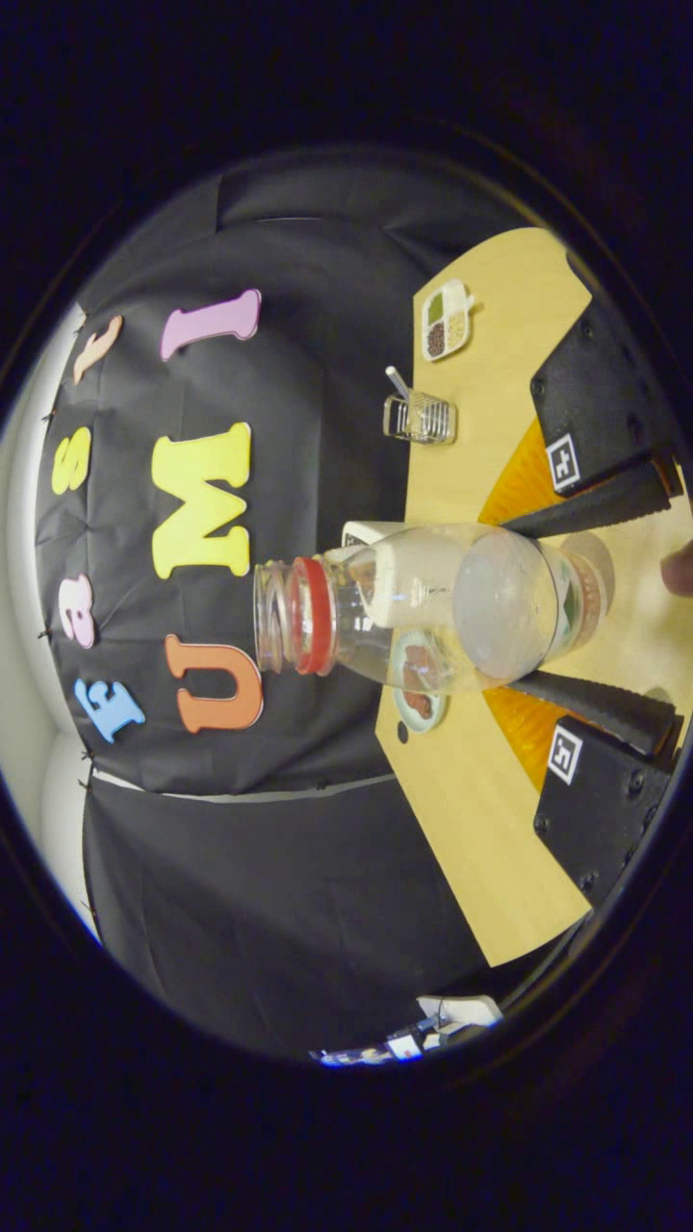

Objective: Take the bottle from table, then pour the juice into the cup, finally place the bottle on the coaster

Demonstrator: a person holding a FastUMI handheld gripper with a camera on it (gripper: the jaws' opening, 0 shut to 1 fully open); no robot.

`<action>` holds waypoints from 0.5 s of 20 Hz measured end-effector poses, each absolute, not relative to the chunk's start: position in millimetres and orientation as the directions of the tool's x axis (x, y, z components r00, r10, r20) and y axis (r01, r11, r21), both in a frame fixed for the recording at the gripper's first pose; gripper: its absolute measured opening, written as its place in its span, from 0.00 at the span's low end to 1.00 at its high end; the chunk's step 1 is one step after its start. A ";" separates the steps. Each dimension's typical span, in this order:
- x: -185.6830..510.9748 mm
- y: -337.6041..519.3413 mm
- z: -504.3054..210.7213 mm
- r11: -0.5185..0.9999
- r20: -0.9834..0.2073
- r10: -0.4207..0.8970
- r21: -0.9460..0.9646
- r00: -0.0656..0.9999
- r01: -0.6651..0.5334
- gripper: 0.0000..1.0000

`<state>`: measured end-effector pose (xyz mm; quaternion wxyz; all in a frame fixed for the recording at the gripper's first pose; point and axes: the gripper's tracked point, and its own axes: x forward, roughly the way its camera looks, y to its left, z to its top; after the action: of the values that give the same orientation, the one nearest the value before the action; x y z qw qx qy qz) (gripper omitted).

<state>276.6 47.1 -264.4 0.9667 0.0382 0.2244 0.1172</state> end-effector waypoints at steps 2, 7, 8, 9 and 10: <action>287.5 42.7 -282.6 0.972 -0.453 0.233 0.139 0.861 -0.190 0.74; 305.0 41.5 -320.3 0.977 -0.489 0.212 0.129 0.846 -0.170 0.75; 302.3 44.0 -321.9 0.977 -0.492 0.212 0.129 0.844 -0.170 0.75; 303.5 43.4 -325.7 0.978 -0.496 0.208 0.124 0.843 -0.168 0.75; 305.7 43.0 -330.3 0.979 -0.497 0.204 0.123 0.843 -0.164 0.76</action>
<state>305.7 43.0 -330.3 0.9593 0.0380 0.2628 0.0960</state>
